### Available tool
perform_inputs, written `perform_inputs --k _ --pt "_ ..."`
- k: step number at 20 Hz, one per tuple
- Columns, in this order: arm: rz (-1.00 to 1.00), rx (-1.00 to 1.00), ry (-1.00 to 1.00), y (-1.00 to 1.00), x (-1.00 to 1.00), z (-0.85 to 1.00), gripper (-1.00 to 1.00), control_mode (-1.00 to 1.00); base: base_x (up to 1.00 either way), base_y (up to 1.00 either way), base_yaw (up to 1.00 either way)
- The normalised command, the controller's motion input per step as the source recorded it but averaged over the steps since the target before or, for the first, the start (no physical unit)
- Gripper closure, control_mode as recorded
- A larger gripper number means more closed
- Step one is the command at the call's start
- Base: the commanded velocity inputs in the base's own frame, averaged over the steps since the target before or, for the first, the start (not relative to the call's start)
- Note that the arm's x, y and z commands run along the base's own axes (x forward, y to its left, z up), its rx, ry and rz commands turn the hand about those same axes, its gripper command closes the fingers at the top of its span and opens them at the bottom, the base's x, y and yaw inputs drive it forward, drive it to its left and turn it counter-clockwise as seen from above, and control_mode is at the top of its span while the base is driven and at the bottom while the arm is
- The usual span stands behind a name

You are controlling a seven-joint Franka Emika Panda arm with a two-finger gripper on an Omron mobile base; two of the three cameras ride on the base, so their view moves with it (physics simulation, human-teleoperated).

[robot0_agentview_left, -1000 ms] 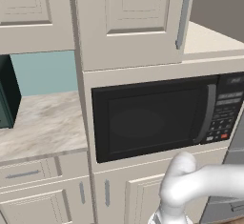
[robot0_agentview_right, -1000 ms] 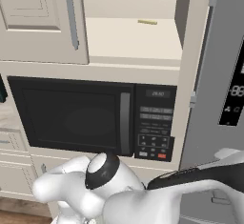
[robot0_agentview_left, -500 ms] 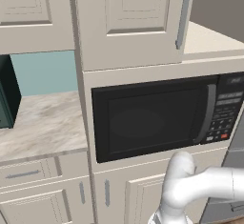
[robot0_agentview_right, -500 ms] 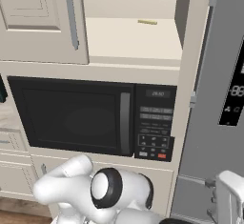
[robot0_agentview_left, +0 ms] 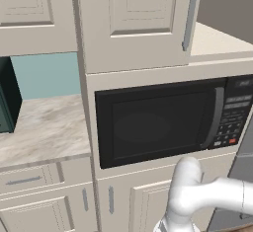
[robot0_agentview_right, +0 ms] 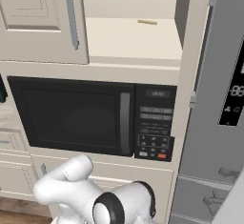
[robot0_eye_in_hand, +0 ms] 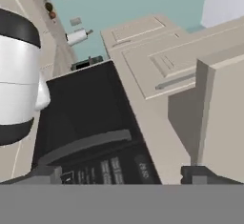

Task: Pick the avocado and bread from the counter and place them on the plate. Then pick the jam from the cabinet and place it next to the plate. Lastly close the cabinet door.

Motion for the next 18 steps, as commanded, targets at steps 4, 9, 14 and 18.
perform_inputs --k 4,9,14,18 --pt "0.07 0.30 0.20 -0.36 0.00 0.66 -1.00 -1.00 0.00 0.00 0.00" --pt "0.08 0.23 0.36 -0.10 0.08 0.30 -1.00 -1.00 0.00 0.00 0.00" --pt "0.08 0.21 0.38 -0.17 0.08 0.32 -1.00 -1.00 0.00 0.00 0.00" --pt "0.10 0.20 0.38 -0.23 0.27 0.28 -1.00 -1.00 0.00 0.00 0.00"
